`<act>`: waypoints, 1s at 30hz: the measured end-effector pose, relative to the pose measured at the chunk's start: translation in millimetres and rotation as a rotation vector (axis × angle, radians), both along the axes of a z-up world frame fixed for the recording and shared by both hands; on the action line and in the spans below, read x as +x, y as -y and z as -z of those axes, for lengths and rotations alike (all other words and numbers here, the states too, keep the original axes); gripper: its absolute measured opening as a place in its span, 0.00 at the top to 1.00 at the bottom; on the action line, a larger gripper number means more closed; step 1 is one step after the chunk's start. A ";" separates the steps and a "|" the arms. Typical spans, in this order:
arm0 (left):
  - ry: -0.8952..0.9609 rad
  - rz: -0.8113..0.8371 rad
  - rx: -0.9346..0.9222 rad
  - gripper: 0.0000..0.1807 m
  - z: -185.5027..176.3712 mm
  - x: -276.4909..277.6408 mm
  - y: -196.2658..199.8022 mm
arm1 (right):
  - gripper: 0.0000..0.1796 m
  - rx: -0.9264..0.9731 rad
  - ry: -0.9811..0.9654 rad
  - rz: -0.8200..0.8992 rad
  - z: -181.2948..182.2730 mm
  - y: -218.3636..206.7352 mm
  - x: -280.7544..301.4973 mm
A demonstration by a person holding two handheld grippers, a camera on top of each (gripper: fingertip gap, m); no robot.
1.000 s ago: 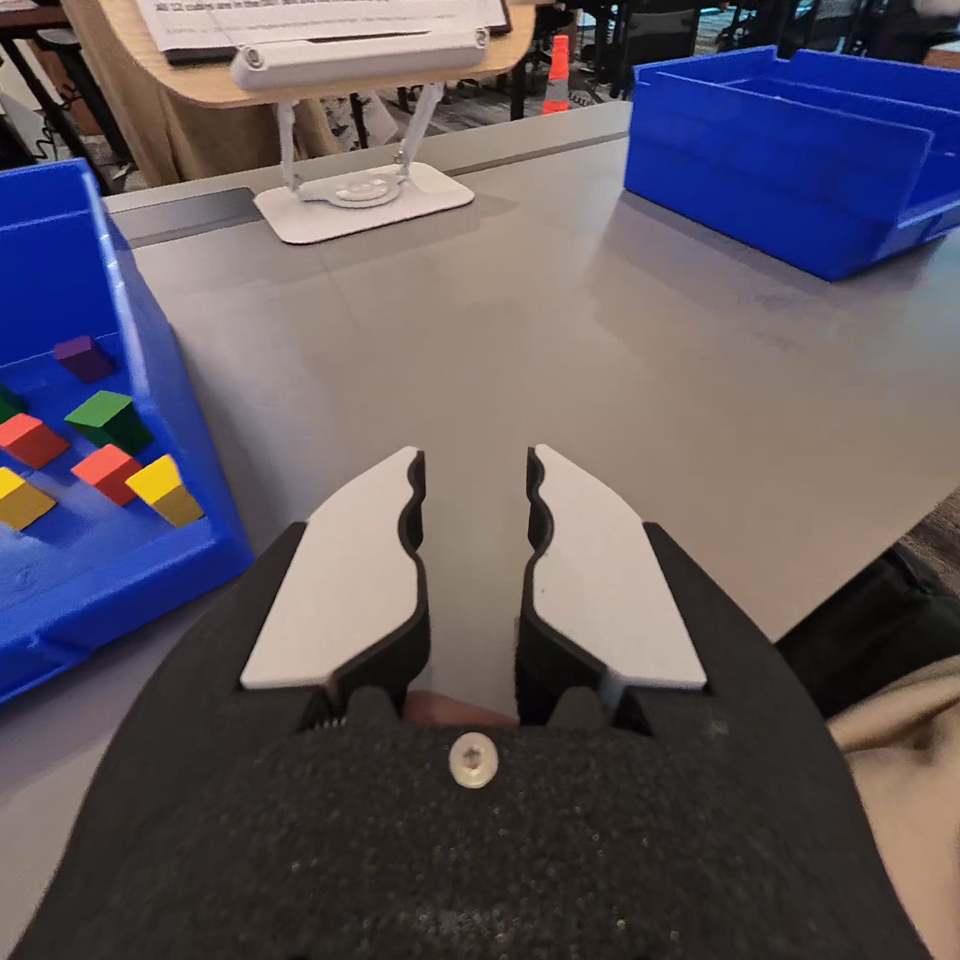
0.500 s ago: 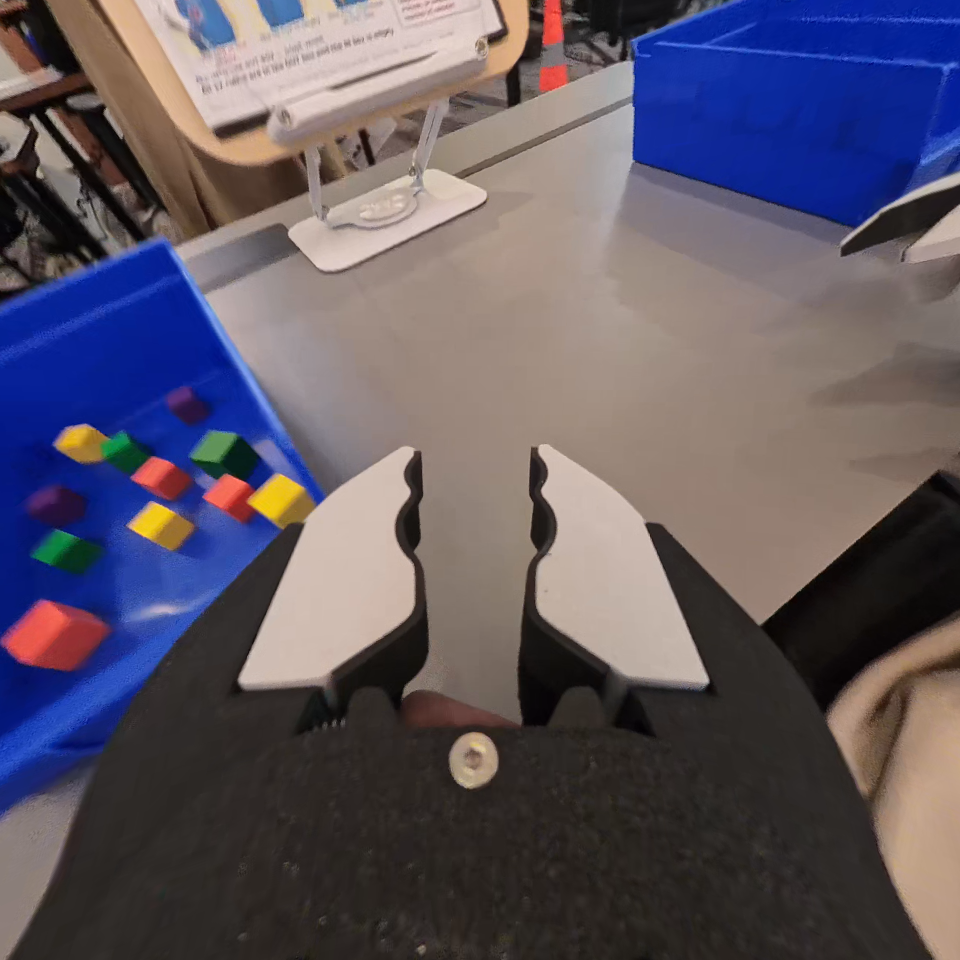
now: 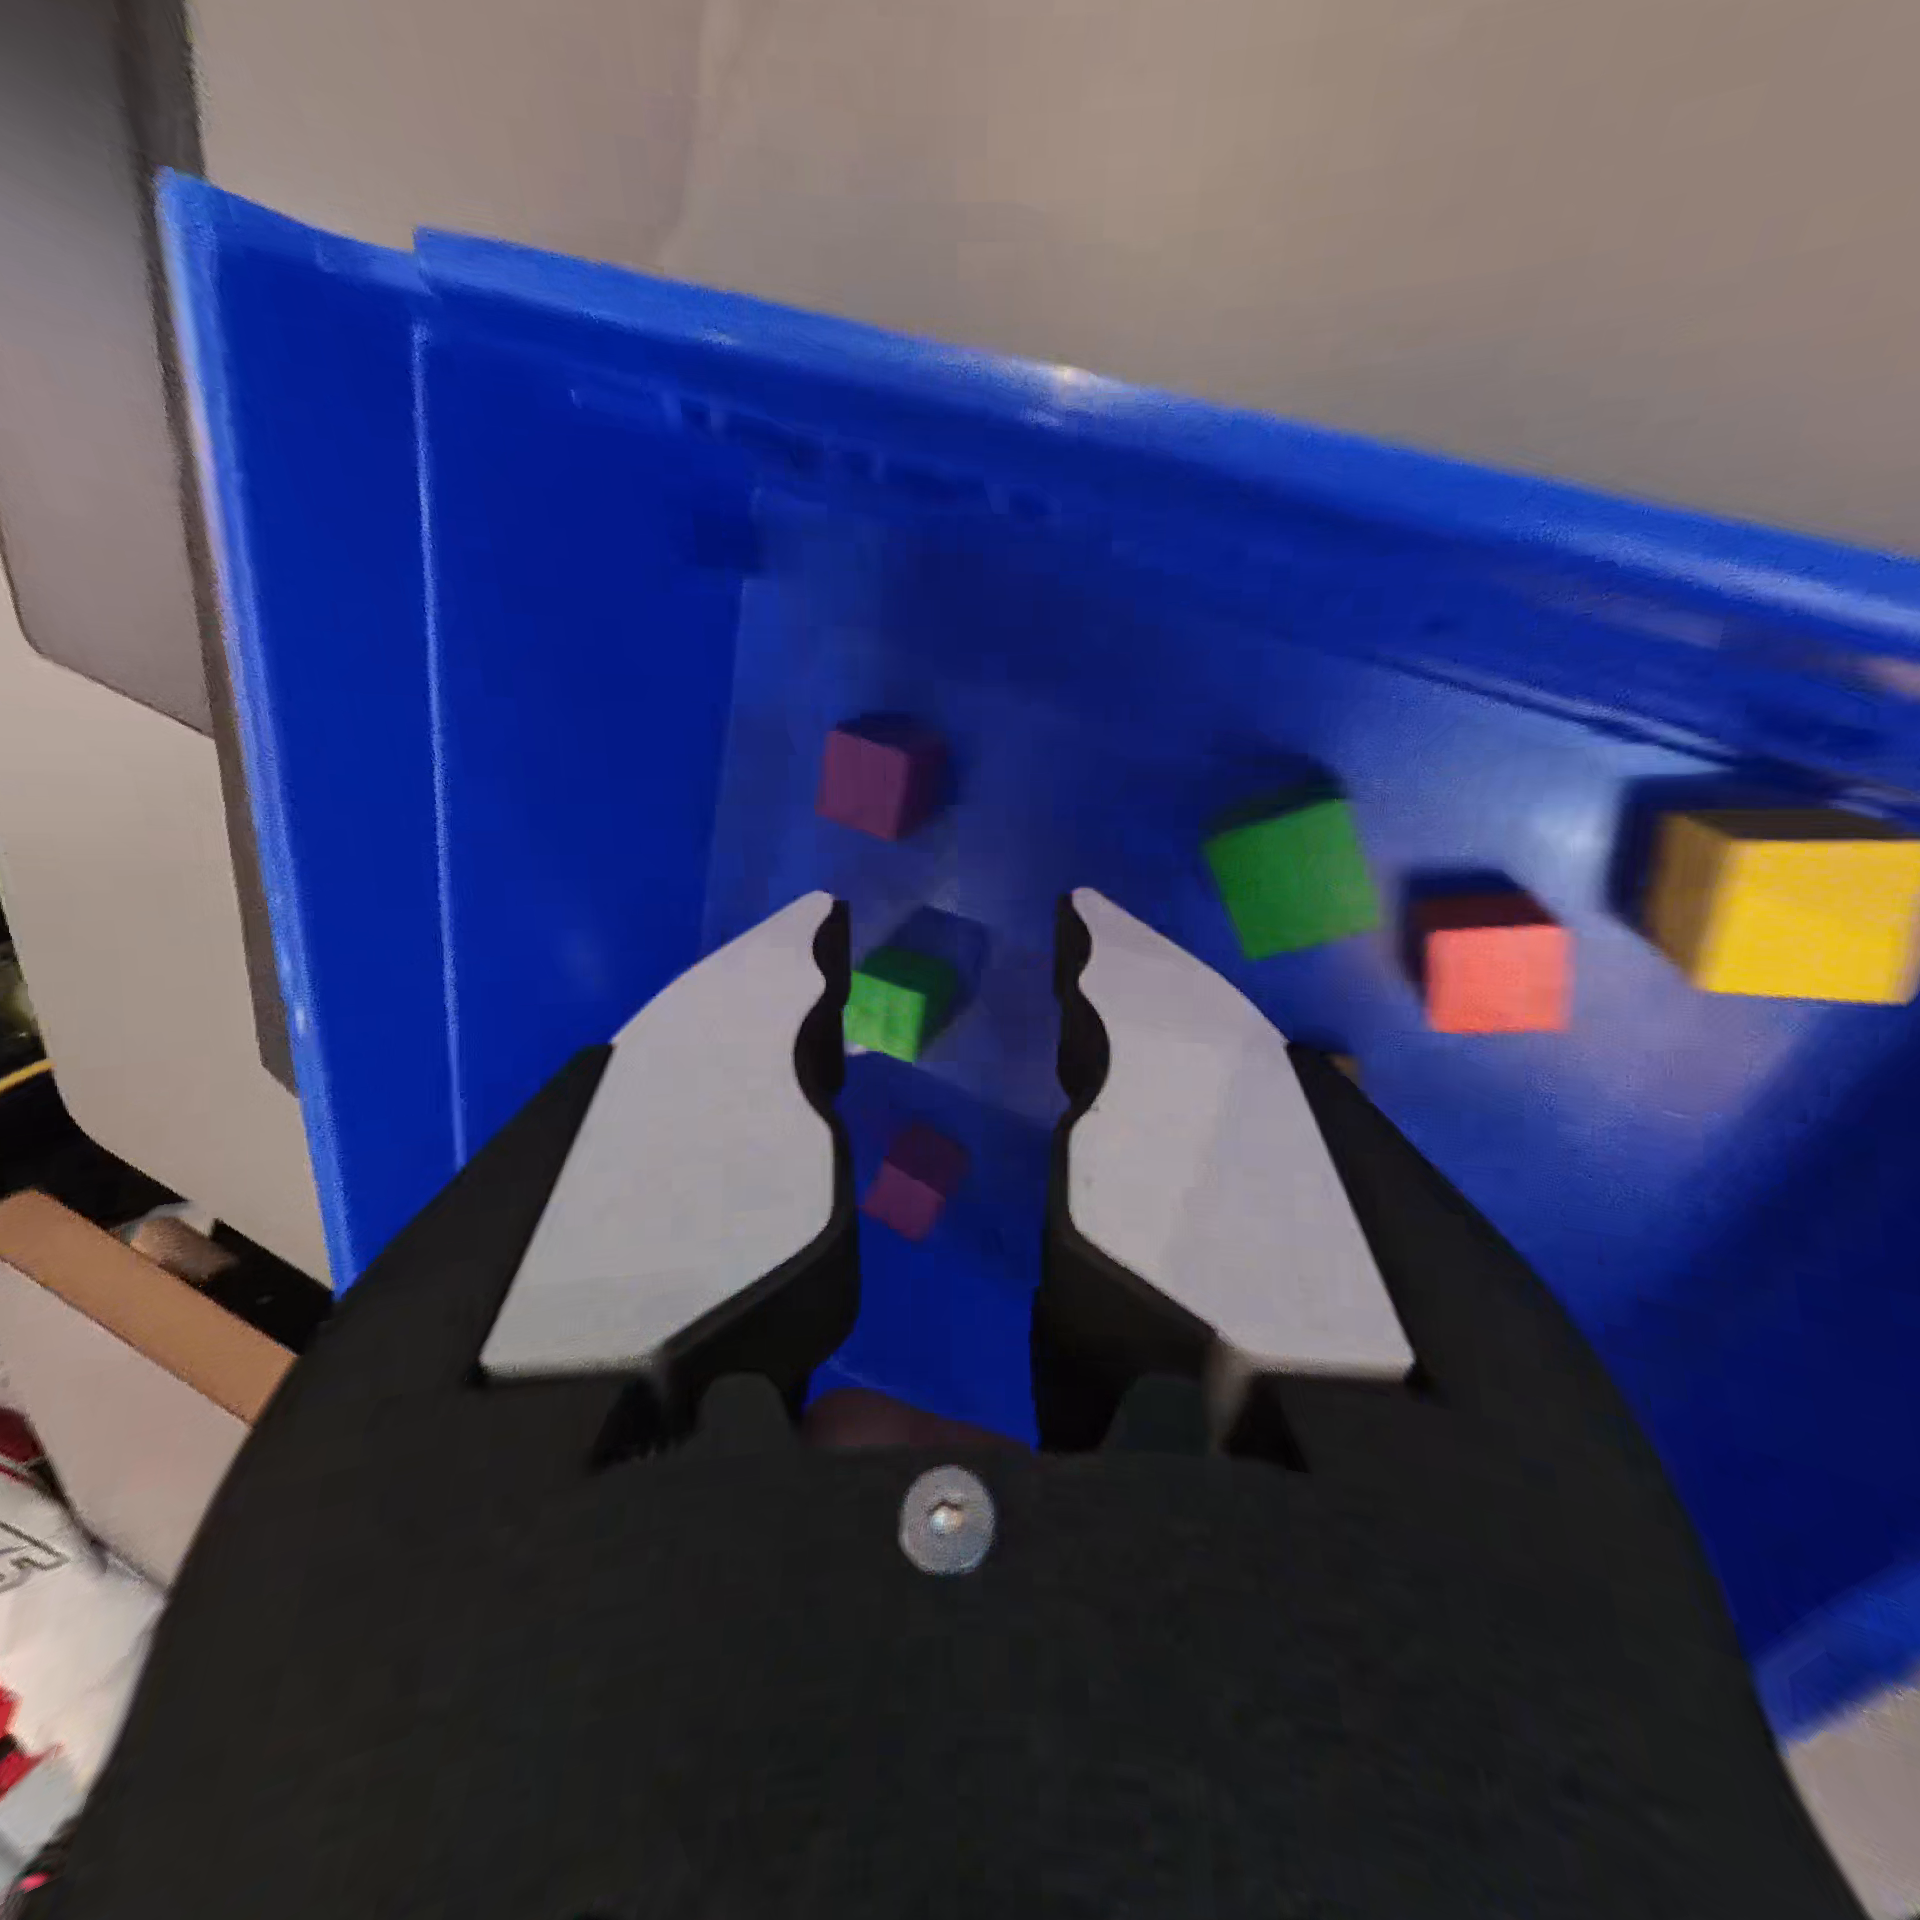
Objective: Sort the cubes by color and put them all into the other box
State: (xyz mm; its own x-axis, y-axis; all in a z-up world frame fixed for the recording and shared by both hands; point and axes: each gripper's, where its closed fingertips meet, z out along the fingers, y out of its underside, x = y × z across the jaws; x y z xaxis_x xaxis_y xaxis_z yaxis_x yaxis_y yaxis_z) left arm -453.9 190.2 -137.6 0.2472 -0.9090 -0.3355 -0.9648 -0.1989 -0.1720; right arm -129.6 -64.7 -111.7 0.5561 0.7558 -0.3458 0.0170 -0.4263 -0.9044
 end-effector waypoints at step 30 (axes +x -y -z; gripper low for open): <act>0.694 -0.171 0.524 0.88 -116.3 17.7 68.5 | 0.83 -0.028 -0.068 -0.012 -13.8 -1.6 9.1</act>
State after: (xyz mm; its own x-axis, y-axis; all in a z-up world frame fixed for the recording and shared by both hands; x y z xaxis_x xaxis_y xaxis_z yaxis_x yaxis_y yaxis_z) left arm -436.2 121.7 -21.3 0.6687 -0.6121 -0.4222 -0.5730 -0.0623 -0.8172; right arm -120.5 -63.1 -97.9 0.5215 0.7516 -0.4038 -0.0390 -0.4517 -0.8913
